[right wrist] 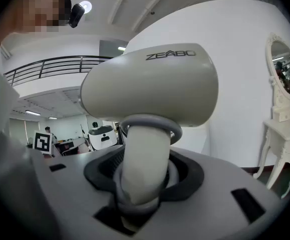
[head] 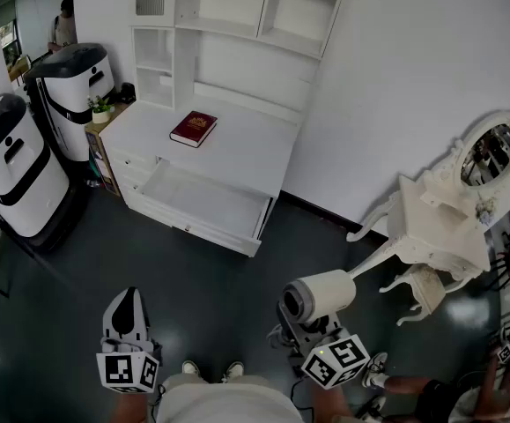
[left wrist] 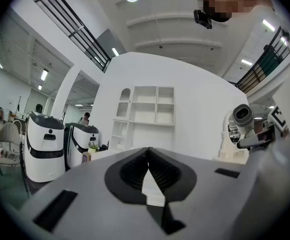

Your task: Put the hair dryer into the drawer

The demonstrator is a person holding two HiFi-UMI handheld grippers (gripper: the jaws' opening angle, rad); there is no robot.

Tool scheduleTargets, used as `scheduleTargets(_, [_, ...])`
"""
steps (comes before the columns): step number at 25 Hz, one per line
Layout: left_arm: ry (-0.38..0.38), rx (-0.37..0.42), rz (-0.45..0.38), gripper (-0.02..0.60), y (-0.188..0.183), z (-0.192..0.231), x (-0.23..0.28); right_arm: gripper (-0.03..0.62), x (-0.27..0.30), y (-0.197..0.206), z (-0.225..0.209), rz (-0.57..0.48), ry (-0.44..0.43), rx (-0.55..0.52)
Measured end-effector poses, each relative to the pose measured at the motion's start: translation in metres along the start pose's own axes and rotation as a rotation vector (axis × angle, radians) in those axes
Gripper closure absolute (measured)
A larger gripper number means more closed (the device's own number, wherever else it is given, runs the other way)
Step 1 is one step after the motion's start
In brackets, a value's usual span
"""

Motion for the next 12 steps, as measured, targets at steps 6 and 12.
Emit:
scheduleTargets(6, [-0.005,-0.003,0.003,0.566,0.0019,-0.0042,-0.0038,0.395,-0.0011,-0.0003,-0.0003,0.007,-0.015,0.0])
scheduleTargets(12, [-0.014,0.001,0.014,0.566,0.0008,-0.0058,-0.0064,0.395,0.0,0.0008,-0.0001,0.012,-0.03,0.0])
Point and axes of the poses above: the fingertips, and each gripper's own axes: x forward along the fingers, z to its left, y out of its underside, the point moved 3 cm from there along -x, backward along the fingers, and after that the axes turned 14 degrees about x, right-handed, at the moved point
